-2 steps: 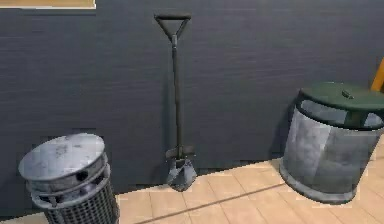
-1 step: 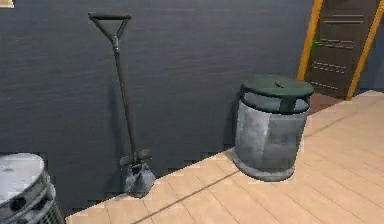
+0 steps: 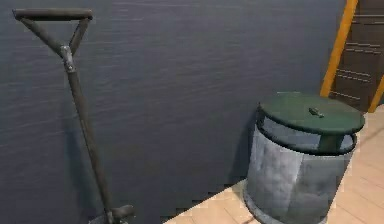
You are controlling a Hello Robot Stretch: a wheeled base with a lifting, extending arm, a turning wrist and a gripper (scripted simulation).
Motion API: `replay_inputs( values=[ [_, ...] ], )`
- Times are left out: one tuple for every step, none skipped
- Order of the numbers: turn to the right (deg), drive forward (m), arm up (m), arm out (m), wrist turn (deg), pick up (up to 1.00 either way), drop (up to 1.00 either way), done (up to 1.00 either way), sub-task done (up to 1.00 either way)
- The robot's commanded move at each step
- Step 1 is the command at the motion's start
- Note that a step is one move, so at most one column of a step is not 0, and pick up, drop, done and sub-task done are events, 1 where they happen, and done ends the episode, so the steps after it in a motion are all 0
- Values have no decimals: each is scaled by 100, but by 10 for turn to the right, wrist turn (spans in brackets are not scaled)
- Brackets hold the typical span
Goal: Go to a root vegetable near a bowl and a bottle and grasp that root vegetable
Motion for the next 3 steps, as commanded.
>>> replay_inputs(
  values=[
    [450,0,0,0,0,0,0,0,0],
    [180,0,0,0,0,0,0,0,0],
    [0,100,0,0,0,0,0,0,0]
  ],
)
